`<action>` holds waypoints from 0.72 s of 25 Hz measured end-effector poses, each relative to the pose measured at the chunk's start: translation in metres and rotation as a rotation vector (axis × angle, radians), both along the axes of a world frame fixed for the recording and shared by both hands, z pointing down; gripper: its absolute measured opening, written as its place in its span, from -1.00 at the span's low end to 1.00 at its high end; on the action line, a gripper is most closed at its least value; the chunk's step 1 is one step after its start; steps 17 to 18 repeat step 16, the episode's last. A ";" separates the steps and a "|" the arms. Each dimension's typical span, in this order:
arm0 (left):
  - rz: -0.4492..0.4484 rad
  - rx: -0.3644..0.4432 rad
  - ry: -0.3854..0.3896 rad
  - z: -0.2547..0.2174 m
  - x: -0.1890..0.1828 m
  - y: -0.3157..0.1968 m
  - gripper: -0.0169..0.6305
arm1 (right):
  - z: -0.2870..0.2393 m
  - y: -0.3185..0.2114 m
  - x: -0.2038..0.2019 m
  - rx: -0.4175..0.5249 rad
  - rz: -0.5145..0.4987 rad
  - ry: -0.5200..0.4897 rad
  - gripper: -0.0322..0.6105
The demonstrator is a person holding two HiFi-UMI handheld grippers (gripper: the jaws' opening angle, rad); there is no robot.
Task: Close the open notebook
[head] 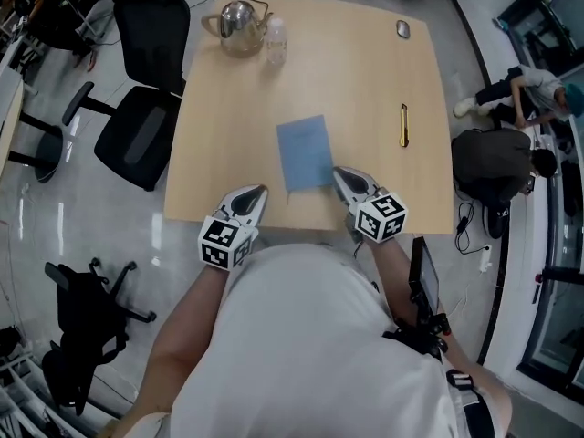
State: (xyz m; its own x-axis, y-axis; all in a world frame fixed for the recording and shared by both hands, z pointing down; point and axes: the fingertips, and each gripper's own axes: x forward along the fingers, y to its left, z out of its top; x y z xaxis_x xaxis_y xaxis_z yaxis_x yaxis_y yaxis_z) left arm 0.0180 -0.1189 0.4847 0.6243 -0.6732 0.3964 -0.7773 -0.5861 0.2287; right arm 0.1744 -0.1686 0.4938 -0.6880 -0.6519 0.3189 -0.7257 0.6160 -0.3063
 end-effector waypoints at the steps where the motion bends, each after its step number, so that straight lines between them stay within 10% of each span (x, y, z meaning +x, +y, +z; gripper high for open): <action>1: 0.001 0.000 -0.001 0.001 -0.002 0.000 -0.91 | 0.000 0.002 -0.002 0.000 -0.003 0.001 -0.85; 18: 0.023 -0.006 0.008 -0.003 0.018 -0.005 -0.91 | -0.001 0.019 0.000 -0.008 -0.039 0.018 -0.85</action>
